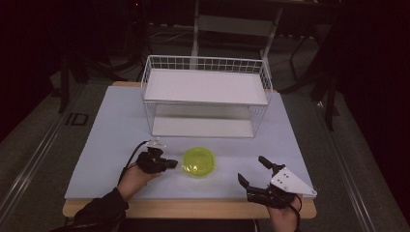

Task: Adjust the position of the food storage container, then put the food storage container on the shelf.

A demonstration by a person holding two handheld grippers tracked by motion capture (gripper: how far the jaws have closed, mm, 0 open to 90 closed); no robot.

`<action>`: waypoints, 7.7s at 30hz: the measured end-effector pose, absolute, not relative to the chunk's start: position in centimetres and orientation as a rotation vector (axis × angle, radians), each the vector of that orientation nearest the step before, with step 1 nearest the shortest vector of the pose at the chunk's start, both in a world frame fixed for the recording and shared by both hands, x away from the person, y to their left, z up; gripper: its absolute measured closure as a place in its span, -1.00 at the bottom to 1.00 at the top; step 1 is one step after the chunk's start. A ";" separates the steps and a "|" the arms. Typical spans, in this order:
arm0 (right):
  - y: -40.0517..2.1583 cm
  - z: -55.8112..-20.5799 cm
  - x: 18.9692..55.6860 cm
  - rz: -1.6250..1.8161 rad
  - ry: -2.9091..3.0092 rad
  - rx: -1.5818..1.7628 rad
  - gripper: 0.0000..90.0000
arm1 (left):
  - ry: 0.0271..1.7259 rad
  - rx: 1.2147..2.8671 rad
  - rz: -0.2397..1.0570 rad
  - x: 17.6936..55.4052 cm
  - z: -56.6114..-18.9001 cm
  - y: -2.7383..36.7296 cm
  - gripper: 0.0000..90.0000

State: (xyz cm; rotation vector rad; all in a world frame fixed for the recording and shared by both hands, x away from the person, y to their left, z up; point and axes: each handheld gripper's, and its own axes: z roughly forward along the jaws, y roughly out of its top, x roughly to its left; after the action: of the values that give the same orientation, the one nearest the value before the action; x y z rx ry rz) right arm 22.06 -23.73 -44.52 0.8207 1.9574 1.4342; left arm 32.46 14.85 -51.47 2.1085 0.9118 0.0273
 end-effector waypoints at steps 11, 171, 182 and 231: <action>-23.3 -44.3 22.3 1.419 1.949 0.838 -0.69 | 0.856 1.968 0.053 29.7 -47.9 18.3 0.31; -15.2 -28.5 42.7 1.360 2.273 1.328 0.77 | 0.975 1.756 0.155 41.2 -31.5 12.4 0.80; -14.7 -28.7 45.4 1.304 2.332 1.437 0.77 | 1.015 1.760 0.142 43.0 -32.1 12.6 0.76; -14.4 -28.2 48.1 1.277 2.258 1.503 -0.11 | 1.131 1.719 0.310 46.7 -31.1 11.3 0.02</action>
State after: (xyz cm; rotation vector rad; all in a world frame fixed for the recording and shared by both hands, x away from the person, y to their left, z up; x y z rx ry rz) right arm 48.15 -14.36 -28.24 1.5027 2.2576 1.2769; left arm 46.73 11.33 -31.11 1.7188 1.1307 0.3099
